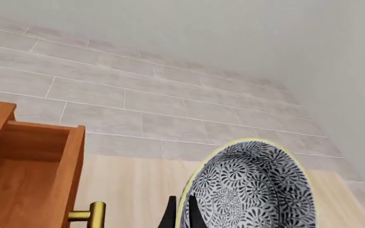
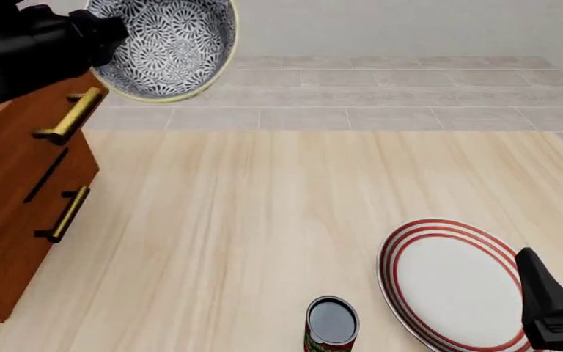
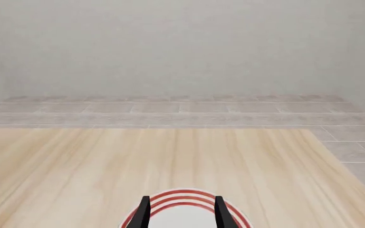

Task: Put the bowl on top of the cabinet.

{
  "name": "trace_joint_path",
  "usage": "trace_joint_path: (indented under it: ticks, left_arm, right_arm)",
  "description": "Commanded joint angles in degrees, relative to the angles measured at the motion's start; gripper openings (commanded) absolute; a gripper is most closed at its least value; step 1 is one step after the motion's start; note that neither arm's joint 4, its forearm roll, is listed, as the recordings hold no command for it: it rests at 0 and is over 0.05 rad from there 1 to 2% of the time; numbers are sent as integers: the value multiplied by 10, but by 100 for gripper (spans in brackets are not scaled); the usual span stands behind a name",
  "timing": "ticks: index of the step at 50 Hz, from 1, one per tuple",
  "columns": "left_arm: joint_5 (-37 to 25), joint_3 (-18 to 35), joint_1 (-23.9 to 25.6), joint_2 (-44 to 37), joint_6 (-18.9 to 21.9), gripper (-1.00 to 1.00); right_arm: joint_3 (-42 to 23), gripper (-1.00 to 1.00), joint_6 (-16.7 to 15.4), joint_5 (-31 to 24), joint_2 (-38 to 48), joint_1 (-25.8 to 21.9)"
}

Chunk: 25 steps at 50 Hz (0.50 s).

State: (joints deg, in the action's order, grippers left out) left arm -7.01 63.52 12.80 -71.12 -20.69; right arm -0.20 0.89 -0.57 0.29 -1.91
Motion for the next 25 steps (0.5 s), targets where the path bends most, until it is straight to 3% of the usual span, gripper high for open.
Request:
trace_joint_path:
  ticks: [1, 9, 14, 25]
  left_arm:
    - [-6, 6, -40, 16, -1, -100]
    - [-8, 10, -71, 21, -22, -100]
    - [-14, 11, -110, 41, 13, -100]
    - [-19, 10, -157, 60, 5, -100]
  right_arm:
    - [0, 100, -1, -1, -1, -2]
    - [0, 100, -1, -1, -1, -1]
    - [1, 100, -4, -1, -1, -5]
    - [1, 100, -8, 0, 0, -6]
